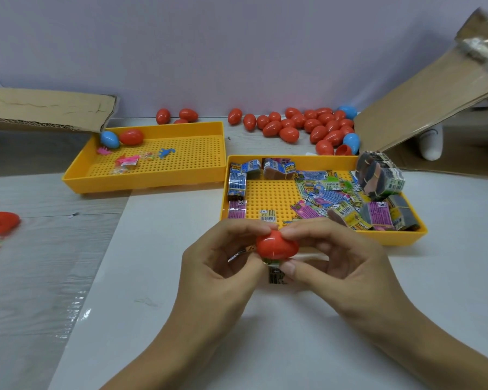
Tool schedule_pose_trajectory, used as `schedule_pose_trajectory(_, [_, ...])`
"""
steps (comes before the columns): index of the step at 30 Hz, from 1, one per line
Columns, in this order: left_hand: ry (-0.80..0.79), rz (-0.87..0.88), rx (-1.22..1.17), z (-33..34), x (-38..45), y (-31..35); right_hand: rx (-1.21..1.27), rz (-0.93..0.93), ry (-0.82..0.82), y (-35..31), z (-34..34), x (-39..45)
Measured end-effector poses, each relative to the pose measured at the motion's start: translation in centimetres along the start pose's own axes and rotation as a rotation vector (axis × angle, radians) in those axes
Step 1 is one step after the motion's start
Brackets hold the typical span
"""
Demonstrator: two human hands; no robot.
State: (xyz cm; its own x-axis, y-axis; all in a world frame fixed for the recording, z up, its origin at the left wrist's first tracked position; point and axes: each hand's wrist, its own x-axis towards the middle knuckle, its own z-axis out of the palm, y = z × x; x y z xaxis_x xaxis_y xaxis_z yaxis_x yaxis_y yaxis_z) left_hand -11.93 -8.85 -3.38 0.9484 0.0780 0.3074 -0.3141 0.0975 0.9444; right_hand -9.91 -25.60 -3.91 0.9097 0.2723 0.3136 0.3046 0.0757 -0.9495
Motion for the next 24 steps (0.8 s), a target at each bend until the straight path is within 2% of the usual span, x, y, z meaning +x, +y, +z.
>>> schedule_pose_trajectory(7, [-0.018, -0.065, 0.059, -0.2, 0.0, 0.3, 0.049, 0.071, 0.04, -0.3, 0.1, 0.0])
schedule_pose_trajectory(15, [0.001, -0.133, 0.014, 0.1, -0.1, 0.7, 0.024, 0.134, 0.063, -1.0, 0.2, -0.1])
schedule_pose_trajectory(24, [0.005, -0.131, 0.019, 0.0, -0.1, 0.6, 0.031, 0.118, 0.041, -1.0, 0.1, 0.0])
